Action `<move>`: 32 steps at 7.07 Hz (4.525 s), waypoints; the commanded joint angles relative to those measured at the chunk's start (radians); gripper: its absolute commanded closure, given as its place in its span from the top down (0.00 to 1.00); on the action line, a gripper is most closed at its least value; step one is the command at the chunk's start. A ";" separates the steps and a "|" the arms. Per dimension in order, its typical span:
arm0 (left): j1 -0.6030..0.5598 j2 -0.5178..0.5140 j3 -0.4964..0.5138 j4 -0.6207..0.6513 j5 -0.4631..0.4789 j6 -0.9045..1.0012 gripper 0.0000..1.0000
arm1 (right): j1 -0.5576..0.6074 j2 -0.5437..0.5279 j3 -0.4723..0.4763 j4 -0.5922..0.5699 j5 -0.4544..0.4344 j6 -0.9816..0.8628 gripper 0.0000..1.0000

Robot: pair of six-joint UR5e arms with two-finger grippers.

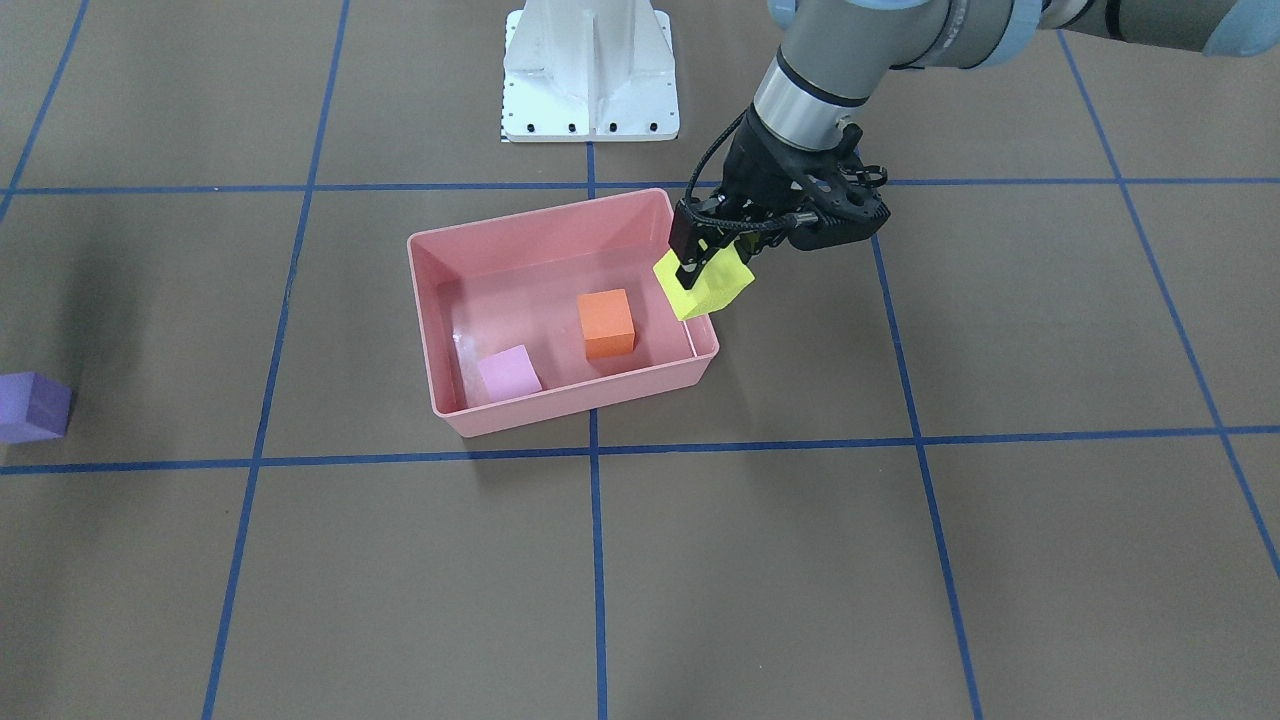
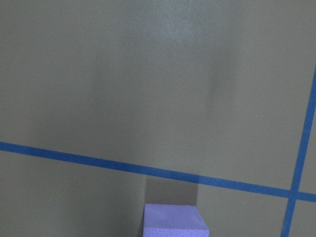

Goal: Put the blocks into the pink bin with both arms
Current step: 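Lift yellow cube toward bin with left gripper while right reaches purple cube, then drop yellow cube in bin with left gripper while right grasps purple cube, then carry the purple cube to the bin with the right gripper while the left arm withdraws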

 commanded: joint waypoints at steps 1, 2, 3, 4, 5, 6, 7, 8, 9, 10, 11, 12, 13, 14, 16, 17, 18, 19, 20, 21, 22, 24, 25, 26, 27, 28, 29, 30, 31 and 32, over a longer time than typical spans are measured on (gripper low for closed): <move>0.012 -0.019 0.011 0.001 0.007 -0.001 0.00 | -0.036 -0.011 -0.043 0.041 -0.001 0.007 0.99; 0.014 -0.019 0.011 0.001 0.007 -0.001 0.00 | -0.044 -0.018 -0.046 0.041 0.001 0.007 0.99; 0.014 -0.024 0.013 0.001 0.007 -0.001 0.00 | -0.062 -0.031 -0.046 0.041 0.001 0.007 0.99; 0.014 -0.044 0.030 0.001 0.007 -0.001 0.00 | -0.079 -0.039 -0.046 0.041 0.001 0.009 0.99; 0.017 -0.096 0.077 0.001 0.007 -0.020 0.00 | -0.093 -0.045 -0.049 0.041 0.001 0.009 0.99; 0.059 -0.161 0.128 0.001 0.057 -0.058 0.00 | -0.100 -0.047 -0.052 0.041 0.001 0.007 0.99; 0.107 -0.212 0.174 -0.001 0.110 -0.095 0.00 | -0.100 -0.048 -0.052 0.041 0.001 0.007 0.99; 0.132 -0.257 0.226 -0.005 0.120 -0.109 0.00 | -0.100 -0.048 -0.050 0.041 -0.001 0.007 0.99; 0.164 -0.260 0.255 -0.021 0.155 -0.119 0.00 | -0.100 -0.047 -0.052 0.041 -0.002 0.007 0.99; 0.181 -0.260 0.261 -0.028 0.172 -0.121 0.00 | -0.100 -0.047 -0.050 0.043 -0.002 0.007 0.99; 0.182 -0.256 0.261 -0.032 0.172 -0.106 0.99 | -0.100 -0.047 -0.050 0.043 -0.002 0.009 0.88; 0.190 -0.259 0.254 -0.029 0.172 -0.106 1.00 | -0.100 -0.047 -0.052 0.043 -0.002 0.009 0.48; 0.189 -0.260 0.243 -0.027 0.171 -0.107 1.00 | -0.100 -0.047 -0.046 0.043 -0.002 0.004 0.00; 0.189 -0.259 0.240 -0.025 0.171 -0.107 1.00 | -0.096 -0.045 -0.034 0.045 0.001 -0.005 0.00; 0.186 -0.259 0.235 -0.025 0.172 -0.104 1.00 | -0.058 -0.044 0.030 0.031 0.016 -0.005 0.00; 0.167 -0.253 0.199 -0.018 0.169 -0.095 1.00 | -0.016 -0.047 0.067 0.013 0.059 -0.005 0.00; 0.140 -0.216 0.147 0.011 0.166 -0.053 1.00 | 0.040 -0.044 0.098 -0.017 0.123 -0.005 0.00; 0.120 -0.156 0.069 0.103 0.166 0.068 1.00 | 0.097 -0.042 0.136 -0.037 0.227 -0.003 0.00; 0.077 -0.132 0.011 0.223 0.166 0.206 1.00 | 0.135 -0.025 0.161 -0.073 0.349 0.010 0.00; 0.037 -0.061 -0.048 0.267 0.165 0.316 1.00 | 0.133 0.008 0.202 -0.112 0.382 0.044 0.00; 0.003 0.052 -0.100 0.266 0.163 0.438 1.00 | 0.081 0.078 0.245 -0.129 0.387 0.226 0.00; -0.064 0.230 -0.151 0.258 0.172 0.672 1.00 | -0.068 0.221 0.308 -0.126 0.367 0.586 0.00; -0.102 0.357 -0.169 0.170 0.219 0.771 1.00 | -0.152 0.272 0.334 -0.123 0.316 0.713 0.00; -0.159 0.452 -0.165 0.089 0.226 0.887 1.00 | -0.241 0.318 0.356 -0.121 0.241 0.809 0.00; -0.220 0.485 -0.153 0.070 0.221 1.010 1.00 | -0.322 0.370 0.359 -0.120 0.170 0.889 0.00; -0.241 0.508 -0.151 0.067 0.221 1.008 1.00 | -0.397 0.392 0.371 -0.118 0.090 0.941 0.00; -0.238 0.499 -0.119 0.067 0.221 0.991 1.00 | -0.474 0.398 0.387 -0.118 0.012 0.976 0.00; -0.236 0.490 -0.113 0.067 0.223 0.993 1.00 | -0.546 0.407 0.388 -0.115 -0.065 1.001 0.00; -0.236 0.466 -0.101 0.065 0.221 0.994 1.00 | -0.608 0.410 0.381 -0.059 -0.131 1.030 0.00; -0.238 0.465 -0.107 0.065 0.221 0.997 1.00 | -0.637 0.412 0.381 -0.039 -0.165 1.062 0.00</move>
